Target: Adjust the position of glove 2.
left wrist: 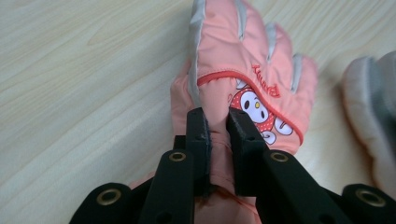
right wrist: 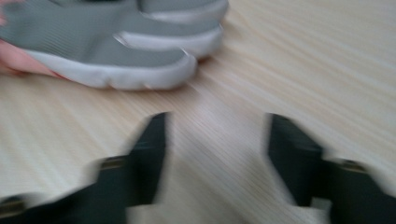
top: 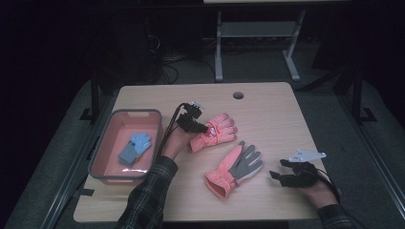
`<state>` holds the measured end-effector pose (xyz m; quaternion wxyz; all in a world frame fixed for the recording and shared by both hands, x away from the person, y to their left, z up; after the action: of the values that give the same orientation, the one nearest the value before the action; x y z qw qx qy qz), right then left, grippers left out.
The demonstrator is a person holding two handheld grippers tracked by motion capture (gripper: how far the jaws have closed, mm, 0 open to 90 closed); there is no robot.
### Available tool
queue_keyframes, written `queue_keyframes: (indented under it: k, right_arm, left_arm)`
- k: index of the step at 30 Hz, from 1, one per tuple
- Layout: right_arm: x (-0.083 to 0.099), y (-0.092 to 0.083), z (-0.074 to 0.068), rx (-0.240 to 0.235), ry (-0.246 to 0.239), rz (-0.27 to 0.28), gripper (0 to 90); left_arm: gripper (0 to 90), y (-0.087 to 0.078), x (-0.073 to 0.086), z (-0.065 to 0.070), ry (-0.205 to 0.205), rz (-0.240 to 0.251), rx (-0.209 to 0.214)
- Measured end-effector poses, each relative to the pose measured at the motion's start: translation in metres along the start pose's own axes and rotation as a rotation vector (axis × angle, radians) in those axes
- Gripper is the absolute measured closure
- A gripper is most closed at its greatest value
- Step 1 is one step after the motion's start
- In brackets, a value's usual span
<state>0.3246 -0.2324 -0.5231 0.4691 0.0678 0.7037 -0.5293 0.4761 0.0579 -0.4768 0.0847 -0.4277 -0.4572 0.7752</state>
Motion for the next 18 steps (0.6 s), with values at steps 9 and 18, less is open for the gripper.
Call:
queue_keyframes:
  k: [9, 18]
  right_arm:
    - [-0.018, -0.001, -0.057, -0.239, -0.121, 0.010, 90.0]
    - [-0.032, 0.026, -0.113, -0.350, -0.223, -0.036, 90.0]
  left_arm:
    - [80.1, -0.027, 0.001, 0.006, -0.036, 0.050, 0.030]
    - [80.2, -0.039, 0.002, 0.015, -0.050, 0.087, 0.073]
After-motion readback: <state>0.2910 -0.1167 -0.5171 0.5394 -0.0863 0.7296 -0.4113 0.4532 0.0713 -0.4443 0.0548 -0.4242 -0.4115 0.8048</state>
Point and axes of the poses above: each handheld gripper's, and its own axes: y roughly forward along the jaws, x roughly out of its underside, z roughly to its right, the point moved 8 cm from there along y, roughly forward along the jaws, and after that the axes turned 6 degrees about x, right-handed, at the moved point
